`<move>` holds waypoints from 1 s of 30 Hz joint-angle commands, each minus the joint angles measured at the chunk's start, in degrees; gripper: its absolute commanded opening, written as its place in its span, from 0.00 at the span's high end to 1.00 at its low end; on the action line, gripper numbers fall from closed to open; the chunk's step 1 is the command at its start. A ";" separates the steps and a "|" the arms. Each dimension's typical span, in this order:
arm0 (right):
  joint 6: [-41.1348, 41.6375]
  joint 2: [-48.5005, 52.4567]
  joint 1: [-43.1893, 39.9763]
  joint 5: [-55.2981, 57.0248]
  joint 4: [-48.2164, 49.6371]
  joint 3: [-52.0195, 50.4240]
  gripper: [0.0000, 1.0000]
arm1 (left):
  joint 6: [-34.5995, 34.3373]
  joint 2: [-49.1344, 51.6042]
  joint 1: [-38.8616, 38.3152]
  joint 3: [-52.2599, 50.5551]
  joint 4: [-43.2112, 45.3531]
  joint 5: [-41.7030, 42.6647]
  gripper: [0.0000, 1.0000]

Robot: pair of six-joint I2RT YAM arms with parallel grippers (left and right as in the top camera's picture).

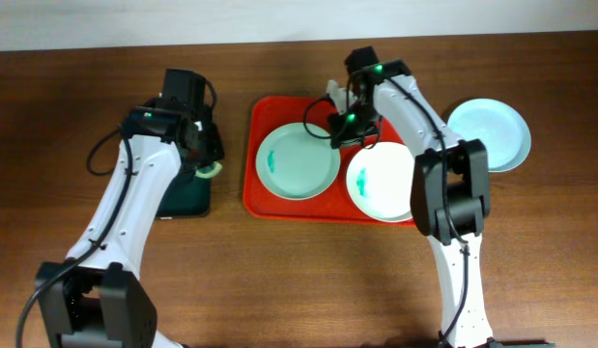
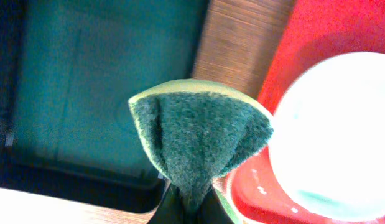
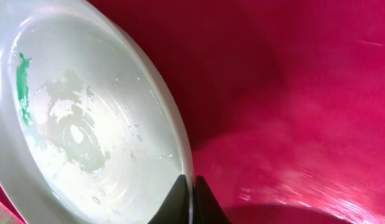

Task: Clean dirty plates on tray and stack at the side

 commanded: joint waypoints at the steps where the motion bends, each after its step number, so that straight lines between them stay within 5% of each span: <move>1: -1.22 0.33 0.94 1.81 1.40 -2.82 0.93 | 1.31 -0.87 -3.54 0.13 0.39 3.23 1.00; 2: -0.98 0.33 0.81 2.34 1.90 -3.80 0.82 | 1.31 -0.87 -4.74 0.13 0.96 3.26 1.00; 5: -0.83 0.33 0.87 2.32 2.03 -4.57 0.71 | 1.27 -0.63 -7.56 0.02 3.56 4.35 1.00; 10: 1.90 0.42 0.94 2.34 2.43 -6.21 0.95 | 1.03 9.20 -11.91 -0.09 11.50 10.99 1.00; 17: 5.44 0.42 1.20 2.36 4.11 -6.21 0.96 | -0.85 23.82 -14.64 -0.07 23.63 13.68 1.00; 23: 5.44 0.42 1.20 4.39 4.15 -6.91 0.96 | -0.83 26.14 -14.64 -0.07 18.82 -22.88 1.00; 25: 5.42 0.42 1.20 5.66 4.48 -7.74 0.96 | -0.68 25.99 -14.64 0.46 17.84 -29.35 1.00; 28: 5.44 0.42 1.20 6.01 6.47 -9.84 0.96 | -0.02 25.05 -14.69 6.38 13.75 -25.77 1.00; 30: 5.44 0.42 1.20 6.01 7.39 -10.67 0.96 | -0.04 24.17 -14.67 10.03 12.79 -6.51 1.00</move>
